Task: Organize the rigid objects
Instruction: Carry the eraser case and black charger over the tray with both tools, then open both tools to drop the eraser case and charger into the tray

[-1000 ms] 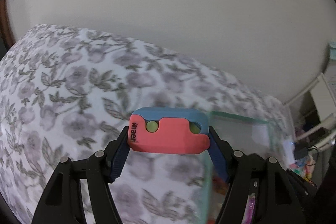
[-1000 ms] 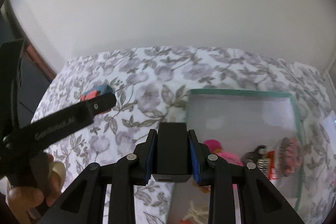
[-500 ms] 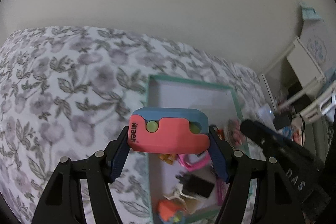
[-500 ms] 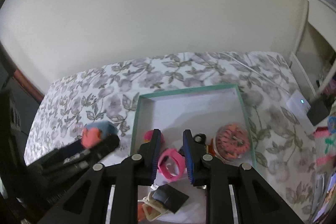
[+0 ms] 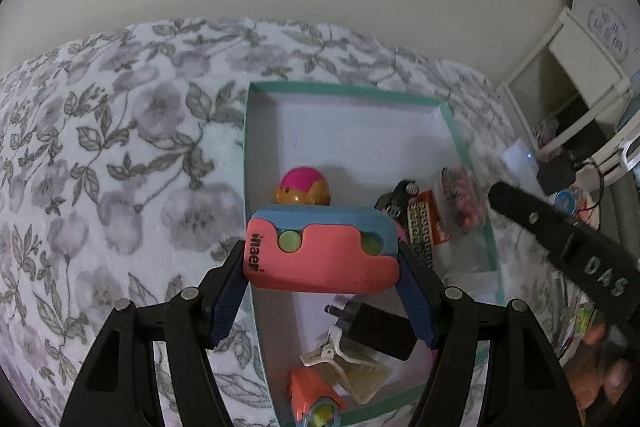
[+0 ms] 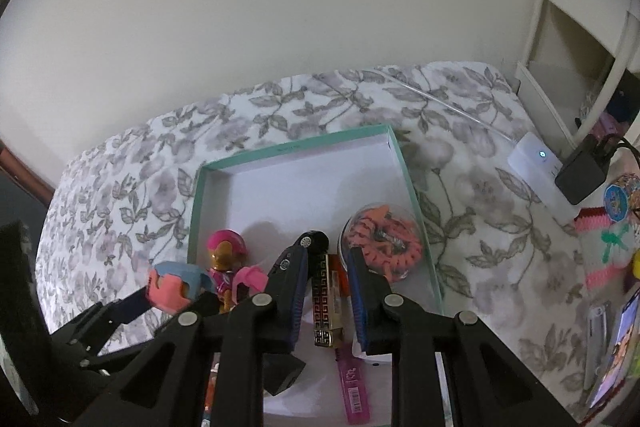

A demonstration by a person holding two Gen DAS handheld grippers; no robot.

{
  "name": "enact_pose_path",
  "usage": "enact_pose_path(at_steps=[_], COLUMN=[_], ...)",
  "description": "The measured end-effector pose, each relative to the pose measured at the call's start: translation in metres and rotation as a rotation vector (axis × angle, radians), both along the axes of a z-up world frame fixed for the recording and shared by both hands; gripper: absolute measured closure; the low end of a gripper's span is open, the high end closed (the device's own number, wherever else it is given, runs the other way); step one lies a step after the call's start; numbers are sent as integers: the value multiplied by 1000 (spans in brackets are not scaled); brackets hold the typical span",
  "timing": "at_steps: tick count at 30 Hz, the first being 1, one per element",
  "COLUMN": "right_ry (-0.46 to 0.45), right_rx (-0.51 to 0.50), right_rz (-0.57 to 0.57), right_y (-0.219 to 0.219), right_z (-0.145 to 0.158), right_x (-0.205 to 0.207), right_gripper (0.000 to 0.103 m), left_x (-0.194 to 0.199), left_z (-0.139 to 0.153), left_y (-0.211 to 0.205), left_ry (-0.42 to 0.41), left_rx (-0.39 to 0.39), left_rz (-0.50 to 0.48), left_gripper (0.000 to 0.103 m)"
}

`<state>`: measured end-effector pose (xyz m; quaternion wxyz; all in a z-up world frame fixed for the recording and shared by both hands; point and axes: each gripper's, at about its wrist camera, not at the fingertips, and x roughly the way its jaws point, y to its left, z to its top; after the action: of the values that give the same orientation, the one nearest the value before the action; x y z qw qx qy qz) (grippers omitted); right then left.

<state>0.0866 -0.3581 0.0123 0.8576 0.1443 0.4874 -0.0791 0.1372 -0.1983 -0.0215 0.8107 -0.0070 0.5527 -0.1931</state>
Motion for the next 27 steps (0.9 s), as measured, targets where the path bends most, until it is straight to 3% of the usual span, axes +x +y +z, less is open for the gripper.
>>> enact_pose_path(at_steps=[13, 27], right_ry=[35, 37], right_rx=[-20, -31], right_rz=[27, 10], right_y=[9, 9], right_z=[-9, -11], right_x=[6, 7], right_gripper=[81, 81], left_x=[0, 3], left_z=[-15, 0], left_y=[-9, -1], left_ry=[57, 57], left_rx=[33, -20], left_rz=[-26, -15], left_gripper=[32, 26])
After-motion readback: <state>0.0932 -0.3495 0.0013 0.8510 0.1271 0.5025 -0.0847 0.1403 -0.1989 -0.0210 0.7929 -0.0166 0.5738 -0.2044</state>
